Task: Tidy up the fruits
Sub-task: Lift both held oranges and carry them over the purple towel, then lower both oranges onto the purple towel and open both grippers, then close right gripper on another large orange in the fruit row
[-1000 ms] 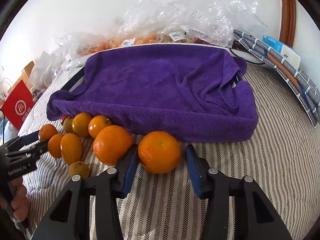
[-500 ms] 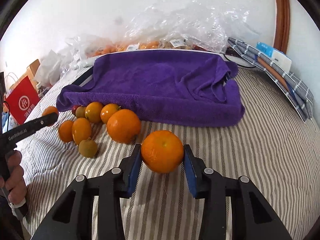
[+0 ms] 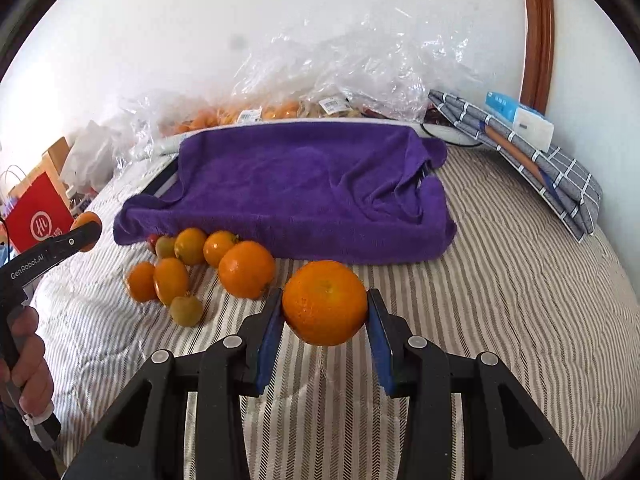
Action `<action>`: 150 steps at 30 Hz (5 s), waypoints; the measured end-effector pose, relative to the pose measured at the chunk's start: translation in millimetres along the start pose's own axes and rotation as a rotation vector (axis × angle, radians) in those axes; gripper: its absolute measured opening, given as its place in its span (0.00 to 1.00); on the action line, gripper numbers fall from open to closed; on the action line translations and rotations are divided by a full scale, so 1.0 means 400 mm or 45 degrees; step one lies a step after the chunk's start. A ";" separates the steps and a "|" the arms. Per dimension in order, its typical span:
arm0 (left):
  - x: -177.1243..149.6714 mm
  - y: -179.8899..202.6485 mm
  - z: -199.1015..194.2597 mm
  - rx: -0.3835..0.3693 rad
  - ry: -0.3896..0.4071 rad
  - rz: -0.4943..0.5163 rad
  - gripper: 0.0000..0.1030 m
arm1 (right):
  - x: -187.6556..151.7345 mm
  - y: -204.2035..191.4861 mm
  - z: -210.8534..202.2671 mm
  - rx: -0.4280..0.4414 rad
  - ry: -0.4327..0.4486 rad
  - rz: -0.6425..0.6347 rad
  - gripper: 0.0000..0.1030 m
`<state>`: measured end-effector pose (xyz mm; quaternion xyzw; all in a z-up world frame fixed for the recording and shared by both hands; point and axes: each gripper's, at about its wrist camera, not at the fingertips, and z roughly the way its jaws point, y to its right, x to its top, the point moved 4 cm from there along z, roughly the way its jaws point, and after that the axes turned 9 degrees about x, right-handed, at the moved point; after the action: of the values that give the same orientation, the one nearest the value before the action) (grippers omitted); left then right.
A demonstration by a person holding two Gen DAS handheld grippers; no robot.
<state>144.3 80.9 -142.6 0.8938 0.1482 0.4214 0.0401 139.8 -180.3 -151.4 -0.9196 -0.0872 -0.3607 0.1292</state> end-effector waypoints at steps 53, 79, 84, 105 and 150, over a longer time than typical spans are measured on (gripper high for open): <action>0.141 0.114 0.308 0.004 -0.126 0.040 0.39 | 0.231 0.096 0.312 0.030 -0.055 0.023 0.39; 0.131 0.132 0.340 -0.007 -0.183 0.092 0.39 | 0.231 0.086 0.299 0.008 -0.049 -0.023 0.53; 0.132 0.132 0.343 -0.007 -0.187 0.096 0.39 | 0.237 0.089 0.288 0.002 -0.028 -0.018 0.64; 0.138 0.134 0.316 -0.032 -0.140 0.102 0.48 | 0.240 0.097 0.278 -0.012 -0.006 0.018 0.68; 0.007 -0.013 0.091 0.028 0.019 0.074 0.57 | 0.011 -0.080 0.104 0.142 -0.030 0.054 0.53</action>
<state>172.6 88.8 -164.8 0.8950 0.1270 0.4273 0.0170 161.4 -137.0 -172.1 -0.9167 -0.0892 -0.3416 0.1868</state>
